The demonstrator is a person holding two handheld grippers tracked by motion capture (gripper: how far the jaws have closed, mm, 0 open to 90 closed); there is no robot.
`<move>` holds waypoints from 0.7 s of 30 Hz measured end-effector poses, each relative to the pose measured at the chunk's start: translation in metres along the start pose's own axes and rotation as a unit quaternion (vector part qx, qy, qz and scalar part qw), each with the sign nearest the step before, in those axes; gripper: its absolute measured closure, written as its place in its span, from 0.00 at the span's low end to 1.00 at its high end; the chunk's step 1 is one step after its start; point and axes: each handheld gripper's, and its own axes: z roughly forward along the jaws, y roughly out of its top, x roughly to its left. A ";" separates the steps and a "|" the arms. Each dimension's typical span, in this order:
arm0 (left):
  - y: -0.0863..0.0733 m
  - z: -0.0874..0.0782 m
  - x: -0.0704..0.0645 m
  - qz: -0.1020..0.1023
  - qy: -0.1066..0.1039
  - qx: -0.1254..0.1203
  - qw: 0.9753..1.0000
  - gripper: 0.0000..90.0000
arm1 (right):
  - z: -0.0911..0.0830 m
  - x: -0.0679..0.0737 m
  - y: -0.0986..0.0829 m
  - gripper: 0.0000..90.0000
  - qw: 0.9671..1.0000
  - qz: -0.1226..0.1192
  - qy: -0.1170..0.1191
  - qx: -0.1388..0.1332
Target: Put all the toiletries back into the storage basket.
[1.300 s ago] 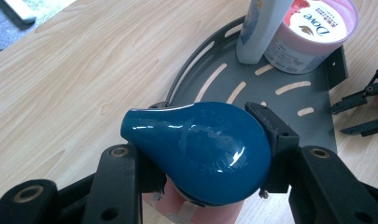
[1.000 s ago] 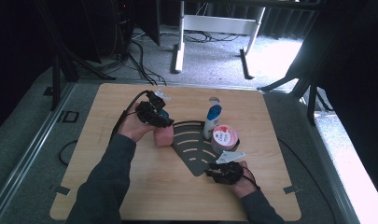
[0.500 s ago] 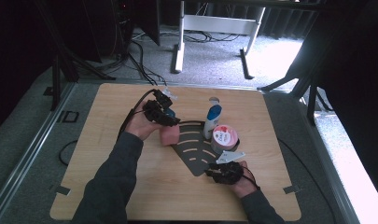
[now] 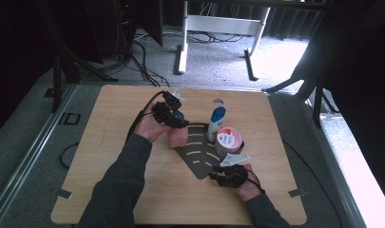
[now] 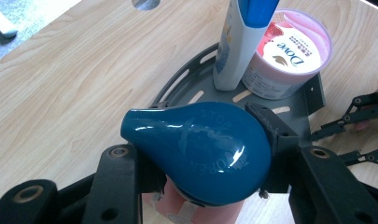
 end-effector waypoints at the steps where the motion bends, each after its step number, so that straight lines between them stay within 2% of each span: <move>1: 0.000 0.001 0.000 -0.001 0.000 0.000 1.000 0.59 | 0.000 0.000 0.000 0.71 1.000 0.000 0.000 0.000; 11: 0.006 0.010 -0.003 -0.007 0.005 -0.002 1.000 0.59 | 0.000 0.000 0.000 0.71 1.000 0.000 -0.001 0.000; 21: 0.010 0.019 -0.006 -0.003 0.007 -0.001 1.000 0.59 | 0.000 0.000 0.000 0.71 1.000 -0.001 -0.001 0.000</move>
